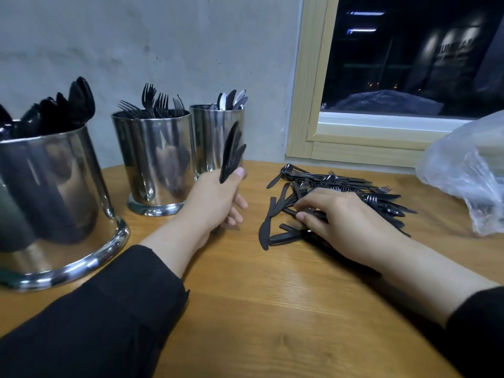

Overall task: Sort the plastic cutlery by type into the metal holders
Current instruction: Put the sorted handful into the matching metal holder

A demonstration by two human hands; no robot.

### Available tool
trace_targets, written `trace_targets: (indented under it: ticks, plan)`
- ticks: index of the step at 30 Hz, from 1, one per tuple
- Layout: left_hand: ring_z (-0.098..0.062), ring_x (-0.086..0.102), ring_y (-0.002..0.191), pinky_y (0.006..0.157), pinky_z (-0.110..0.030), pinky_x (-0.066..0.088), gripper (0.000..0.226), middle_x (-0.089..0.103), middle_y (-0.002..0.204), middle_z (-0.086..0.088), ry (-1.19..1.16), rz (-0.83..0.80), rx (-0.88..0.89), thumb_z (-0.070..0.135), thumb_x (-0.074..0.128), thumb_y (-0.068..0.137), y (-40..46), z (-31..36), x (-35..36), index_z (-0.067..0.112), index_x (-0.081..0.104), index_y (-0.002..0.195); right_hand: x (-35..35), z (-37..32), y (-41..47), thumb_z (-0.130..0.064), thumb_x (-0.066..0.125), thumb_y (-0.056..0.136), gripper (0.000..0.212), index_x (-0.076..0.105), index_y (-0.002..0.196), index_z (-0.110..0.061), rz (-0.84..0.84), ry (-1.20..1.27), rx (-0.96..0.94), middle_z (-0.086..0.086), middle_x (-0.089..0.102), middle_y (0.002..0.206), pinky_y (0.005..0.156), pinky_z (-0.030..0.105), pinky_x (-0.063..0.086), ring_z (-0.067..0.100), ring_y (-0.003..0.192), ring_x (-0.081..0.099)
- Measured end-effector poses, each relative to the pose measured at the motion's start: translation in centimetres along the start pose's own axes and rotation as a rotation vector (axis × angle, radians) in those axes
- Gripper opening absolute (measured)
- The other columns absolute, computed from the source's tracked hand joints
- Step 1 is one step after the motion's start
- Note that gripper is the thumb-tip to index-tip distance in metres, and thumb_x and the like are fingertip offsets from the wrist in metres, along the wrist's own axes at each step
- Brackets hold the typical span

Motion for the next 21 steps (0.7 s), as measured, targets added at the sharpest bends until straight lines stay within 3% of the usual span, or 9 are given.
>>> trace_targets:
  ticks: [3, 5, 9, 12, 16, 21]
  plan:
    - [-0.016, 0.044, 0.05, 0.051, -0.029, 0.039, 0.034, 0.051, 0.061, 0.001, 0.021, 0.06, 0.028, 0.045, 0.054, 0.103, 0.2, -0.6, 0.0, 0.017, 0.058, 0.084, 0.5, -1.6, 1.4, -0.035, 0.056, 0.1, 0.017, 0.067, 0.113, -0.032, -0.032, -0.004, -0.06, -0.015, 0.061, 0.107, 0.092, 0.045, 0.047, 0.011, 0.103, 0.057]
    - [-0.017, 0.039, 0.052, 0.054, -0.03, 0.035, 0.033, 0.046, 0.06, 0.003, 0.003, 0.046, 0.026, 0.044, 0.061, 0.1, 0.5, -0.8, 0.1, 0.015, 0.061, 0.084, 1.3, -2.7, 2.7, -0.025, 0.054, 0.1, 0.023, 0.065, 0.119, -0.034, -0.112, -0.054, -0.112, -0.013, 0.06, 0.113, 0.092, 0.047, 0.044, 0.015, 0.112, 0.054]
    - [-0.014, 0.03, 0.049, 0.044, -0.026, 0.029, 0.025, 0.037, 0.058, 0.004, -0.134, -0.05, -0.021, 0.031, 0.065, 0.1, 0.8, -1.2, 0.2, 0.017, 0.052, 0.084, 2.6, -3.6, 5.2, -0.019, 0.054, 0.099, 0.036, 0.062, 0.125, -0.043, -0.387, -0.212, -0.166, -0.014, 0.056, 0.127, 0.093, 0.043, 0.037, 0.014, 0.122, 0.048]
    - [-0.012, 0.034, 0.049, 0.044, -0.025, 0.03, 0.021, 0.041, 0.059, 0.004, -0.165, -0.047, -0.024, 0.031, 0.063, 0.101, 1.0, -1.4, 0.3, 0.012, 0.058, 0.093, 2.2, -3.5, 6.2, -0.019, 0.06, 0.096, 0.033, 0.068, 0.118, -0.042, -0.466, -0.138, -0.118, -0.016, 0.061, 0.119, 0.096, 0.036, 0.042, 0.011, 0.111, 0.056]
    - [-0.012, 0.037, 0.051, 0.047, -0.026, 0.031, 0.024, 0.043, 0.06, 0.004, -0.177, -0.027, -0.026, 0.035, 0.061, 0.101, 1.5, -1.6, 0.2, 0.012, 0.062, 0.096, 1.2, -3.3, 6.3, -0.023, 0.067, 0.094, 0.022, 0.071, 0.11, -0.038, -0.539, -0.025, -0.066, -0.015, 0.063, 0.103, 0.079, 0.023, 0.044, 0.004, 0.089, 0.057]
    - [-0.011, 0.037, 0.05, 0.047, -0.025, 0.033, 0.026, 0.043, 0.059, 0.005, -0.174, 0.005, -0.006, 0.037, 0.062, 0.101, 1.7, -1.6, 0.3, 0.011, 0.064, 0.096, 0.9, -3.4, 5.9, -0.027, 0.065, 0.096, 0.014, 0.066, 0.106, -0.036, -0.58, -0.049, -0.056, -0.012, 0.06, 0.103, 0.073, 0.022, 0.043, 0.003, 0.087, 0.054]
Point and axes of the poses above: each hand's wrist, its own y-axis towards the middle knuckle, its own x-axis out of the palm, z = x × y, the point moved 1 cm from there along y, towards the middle knuckle
